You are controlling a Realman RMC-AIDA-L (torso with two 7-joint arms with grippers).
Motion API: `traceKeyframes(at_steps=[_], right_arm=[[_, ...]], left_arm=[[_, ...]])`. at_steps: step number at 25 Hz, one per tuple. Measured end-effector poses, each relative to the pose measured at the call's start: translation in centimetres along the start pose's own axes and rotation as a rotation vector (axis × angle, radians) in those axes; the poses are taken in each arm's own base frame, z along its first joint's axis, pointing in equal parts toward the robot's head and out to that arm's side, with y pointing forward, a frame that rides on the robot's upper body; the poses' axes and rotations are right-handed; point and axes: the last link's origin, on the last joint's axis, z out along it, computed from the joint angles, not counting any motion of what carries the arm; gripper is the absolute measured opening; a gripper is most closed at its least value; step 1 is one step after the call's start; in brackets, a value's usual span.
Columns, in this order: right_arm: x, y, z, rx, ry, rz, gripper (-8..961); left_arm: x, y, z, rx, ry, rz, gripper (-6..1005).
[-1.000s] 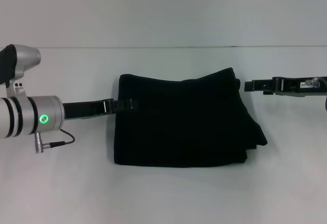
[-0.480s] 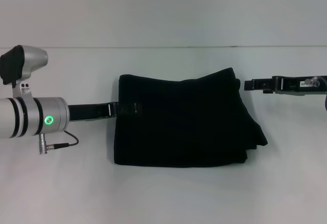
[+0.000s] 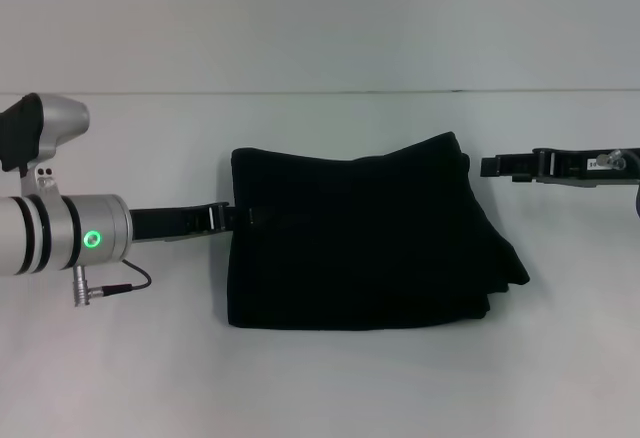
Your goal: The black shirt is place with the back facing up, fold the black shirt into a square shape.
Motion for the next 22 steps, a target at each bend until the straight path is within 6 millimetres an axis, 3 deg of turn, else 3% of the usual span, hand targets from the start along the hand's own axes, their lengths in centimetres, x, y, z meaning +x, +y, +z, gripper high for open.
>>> traceKeyframes(at_steps=[6,14,20,22], right_arm=[[0.0,0.0,0.0,0.000,-0.001,0.001,664],[0.1,-0.1,0.0,0.000,0.000,0.003,664],[0.2,-0.1,0.0,-0.001,0.001,0.003,663],[0.2,-0.1,-0.1,-0.003,0.002,0.004,663]], left_arm=[[-0.2,0.1,0.0,-0.009,-0.010,0.002,339],[-0.3,0.2,-0.1,-0.020,-0.016,0.003,57],[0.5,0.0,-1.0,-0.022,0.002,0.021,89],[0.8,-0.3,-1.6,-0.009,0.016,0.026,159]])
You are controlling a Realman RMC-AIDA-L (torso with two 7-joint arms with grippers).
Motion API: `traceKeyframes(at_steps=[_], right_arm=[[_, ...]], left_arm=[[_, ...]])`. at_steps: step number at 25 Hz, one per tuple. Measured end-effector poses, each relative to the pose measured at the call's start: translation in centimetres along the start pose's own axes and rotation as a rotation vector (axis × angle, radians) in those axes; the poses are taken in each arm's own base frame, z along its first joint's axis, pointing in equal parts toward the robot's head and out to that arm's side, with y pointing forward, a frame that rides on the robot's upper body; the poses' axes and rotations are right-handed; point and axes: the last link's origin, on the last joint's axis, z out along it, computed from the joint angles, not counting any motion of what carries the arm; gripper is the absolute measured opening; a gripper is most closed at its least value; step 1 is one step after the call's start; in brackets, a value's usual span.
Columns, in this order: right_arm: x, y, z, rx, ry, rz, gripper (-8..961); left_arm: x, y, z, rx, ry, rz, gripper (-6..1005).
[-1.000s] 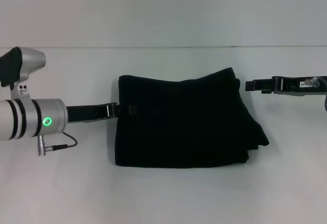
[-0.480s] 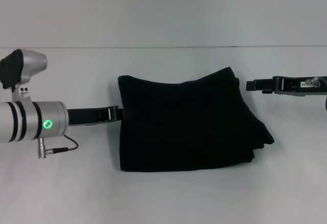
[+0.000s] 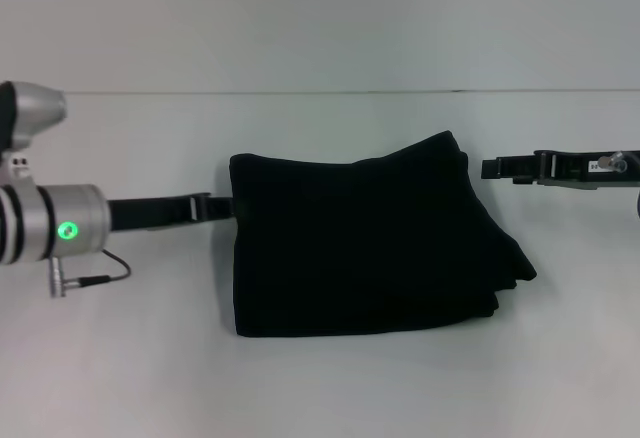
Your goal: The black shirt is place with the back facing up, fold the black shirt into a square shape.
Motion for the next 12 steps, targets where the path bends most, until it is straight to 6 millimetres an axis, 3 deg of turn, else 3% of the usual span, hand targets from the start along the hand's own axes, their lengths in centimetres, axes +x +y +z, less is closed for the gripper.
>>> traceKeyframes(at_steps=[6,12], right_arm=[[-0.5,-0.1,-1.7,-0.047,-0.046,-0.033,663],[0.7,1.0,-4.8,-0.251,-0.185,-0.155,667]], left_arm=[[1.9,-0.4,-3.7,-0.033,0.072,0.038,331],[2.3,3.0,-8.3,-0.350,0.225,0.216,462]])
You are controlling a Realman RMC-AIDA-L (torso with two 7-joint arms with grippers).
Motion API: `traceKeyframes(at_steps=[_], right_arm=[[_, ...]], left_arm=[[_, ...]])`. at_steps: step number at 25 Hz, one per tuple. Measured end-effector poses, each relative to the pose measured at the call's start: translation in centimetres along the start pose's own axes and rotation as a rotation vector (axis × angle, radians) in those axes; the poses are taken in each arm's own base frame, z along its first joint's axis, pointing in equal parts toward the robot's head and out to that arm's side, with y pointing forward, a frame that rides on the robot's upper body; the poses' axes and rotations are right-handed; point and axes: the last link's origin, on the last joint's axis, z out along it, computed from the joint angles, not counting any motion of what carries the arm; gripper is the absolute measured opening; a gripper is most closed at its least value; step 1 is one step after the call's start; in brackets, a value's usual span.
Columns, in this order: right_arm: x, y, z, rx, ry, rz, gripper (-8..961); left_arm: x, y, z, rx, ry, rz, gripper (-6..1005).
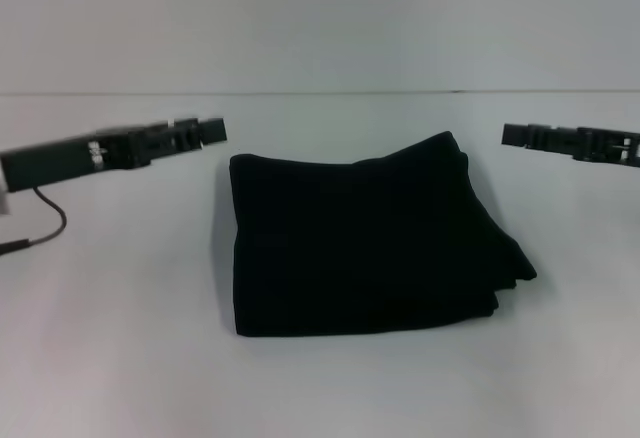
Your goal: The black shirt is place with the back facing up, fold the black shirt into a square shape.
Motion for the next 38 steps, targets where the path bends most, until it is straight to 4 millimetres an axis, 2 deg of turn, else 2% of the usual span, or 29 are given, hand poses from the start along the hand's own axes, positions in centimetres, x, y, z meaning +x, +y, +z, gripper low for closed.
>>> traceKeyframes(at_steps=[2,5,7,10,12,24,38], right_arm=[[0.5,0.6,-0.8,-0.058,-0.038,-0.026,679],[1.2,1.9,-1.7,-0.144,-0.053,-0.101,711],[2.0,2.9,-2.2,-0.196,-0.040,-0.167,733],[2.3,3.3,-2.2,-0.192,-0.035,-0.195,851],[2.6,3.5,-2.3,-0.181,-0.026,-0.218,929],[2.8,3.6,-1.0,-0.150,0.107,-0.237,923],[2.5,3.2,1.5,-0.077,0.262,-0.208,922]], left_arm=[[-0.2,0.4,-0.4,-0.029,0.020,0.020,506],[-0.9,1.1,-0.4,-0.078,0.010,0.063,742],[-1.6,2.2,-0.2,-0.164,-0.006,0.118,815],[-1.9,2.5,0.0,-0.186,-0.018,0.138,925],[-2.1,2.7,0.3,-0.204,-0.038,0.158,924],[-2.8,3.9,2.4,-0.289,-0.200,0.211,919],[-4.1,2.6,4.3,-0.203,-0.376,0.193,919]])
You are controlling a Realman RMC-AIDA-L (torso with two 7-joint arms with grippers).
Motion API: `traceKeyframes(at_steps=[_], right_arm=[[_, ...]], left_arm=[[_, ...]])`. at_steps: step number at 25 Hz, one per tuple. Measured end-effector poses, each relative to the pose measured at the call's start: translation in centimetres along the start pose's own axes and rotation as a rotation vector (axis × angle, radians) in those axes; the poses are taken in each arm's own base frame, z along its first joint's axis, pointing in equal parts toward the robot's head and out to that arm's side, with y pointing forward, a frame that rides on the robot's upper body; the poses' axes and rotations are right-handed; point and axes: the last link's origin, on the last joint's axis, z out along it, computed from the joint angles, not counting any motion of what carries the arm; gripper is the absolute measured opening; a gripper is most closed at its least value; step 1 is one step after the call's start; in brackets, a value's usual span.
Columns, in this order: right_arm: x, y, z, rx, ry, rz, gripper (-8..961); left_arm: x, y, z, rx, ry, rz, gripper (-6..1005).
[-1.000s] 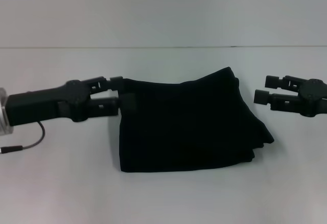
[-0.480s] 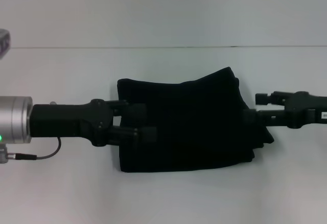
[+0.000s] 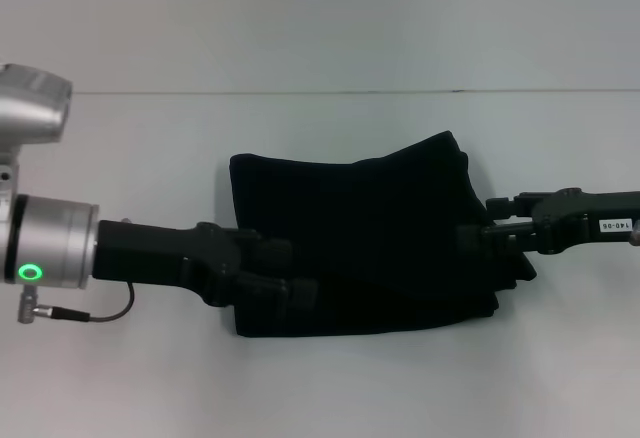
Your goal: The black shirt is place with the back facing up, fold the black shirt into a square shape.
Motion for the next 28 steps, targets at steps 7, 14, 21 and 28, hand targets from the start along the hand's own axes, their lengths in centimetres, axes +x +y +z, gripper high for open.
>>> traceKeyframes(at_steps=[7,14,21,28], right_arm=[[-0.1,0.0,0.0,0.000,0.003,0.009,922],[-0.1,0.0,0.0,0.000,0.002,0.011,921],[0.0,0.0,0.0,0.000,0.004,0.014,921],[0.0,0.0,0.1,-0.002,0.009,0.011,920]], left_arm=[[-0.1,-0.4,0.9,0.021,-0.049,0.001,919],[0.0,-0.6,1.0,0.033,-0.039,0.000,919],[0.1,-1.1,0.9,0.071,-0.027,-0.001,919],[0.2,-1.4,0.8,0.095,-0.020,0.002,919]])
